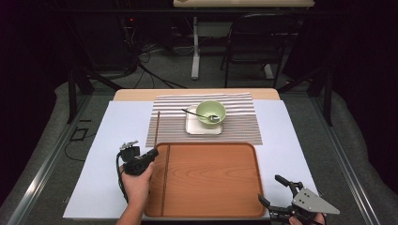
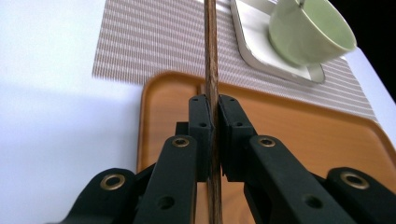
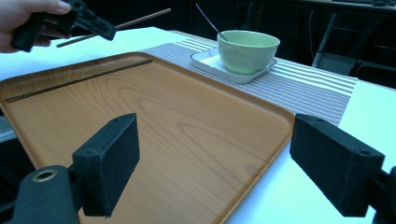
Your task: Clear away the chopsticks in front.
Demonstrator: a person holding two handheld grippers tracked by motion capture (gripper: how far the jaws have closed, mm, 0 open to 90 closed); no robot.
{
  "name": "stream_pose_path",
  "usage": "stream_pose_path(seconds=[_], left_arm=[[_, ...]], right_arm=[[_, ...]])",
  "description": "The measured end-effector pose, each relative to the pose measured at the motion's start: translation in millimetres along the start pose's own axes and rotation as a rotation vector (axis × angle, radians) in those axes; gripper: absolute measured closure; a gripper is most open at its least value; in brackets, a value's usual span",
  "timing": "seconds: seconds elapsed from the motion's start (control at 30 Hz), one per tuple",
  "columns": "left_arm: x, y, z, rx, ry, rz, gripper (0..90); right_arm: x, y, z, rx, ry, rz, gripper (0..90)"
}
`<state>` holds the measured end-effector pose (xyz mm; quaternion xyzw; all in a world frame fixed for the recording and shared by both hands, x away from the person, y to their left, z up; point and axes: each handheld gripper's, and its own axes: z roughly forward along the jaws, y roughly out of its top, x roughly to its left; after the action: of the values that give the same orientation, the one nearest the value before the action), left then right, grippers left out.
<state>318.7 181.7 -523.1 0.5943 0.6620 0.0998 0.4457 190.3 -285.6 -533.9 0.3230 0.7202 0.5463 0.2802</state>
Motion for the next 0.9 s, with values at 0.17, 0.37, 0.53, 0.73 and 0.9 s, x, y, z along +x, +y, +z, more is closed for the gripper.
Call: stream_pose_path(seconds=[0.17,0.37,0.53,0.73,0.9], left_arm=[[-4.7,-20.3,-10.4,0.018,0.026,0.03,85.2],[-4.6,-39.1,-17.7,0.038,0.044,0.054,85.2],[-1.6,-50.3,-20.5,0.06,0.05,0.051,85.2],[-0.5,-60.2,-17.3,0.09,0.046,0.034,85.1],[-1.6,-66.6,-18.4,0.103,0.055,0.027,85.1]], right_arm=[[0.0,0.1,0.0,0.0,0.001,-0.005,15.3],[0.2,0.1,0.0,0.0,0.0,-0.007,15.3],[0.0,0.1,-0.1,0.0,-0.001,-0.006,15.3],[0.0,0.1,0.1,0.0,-0.003,-0.003,15.3],[-0.4,0.0,-0.1,0.001,-0.004,-0.001,15.3]])
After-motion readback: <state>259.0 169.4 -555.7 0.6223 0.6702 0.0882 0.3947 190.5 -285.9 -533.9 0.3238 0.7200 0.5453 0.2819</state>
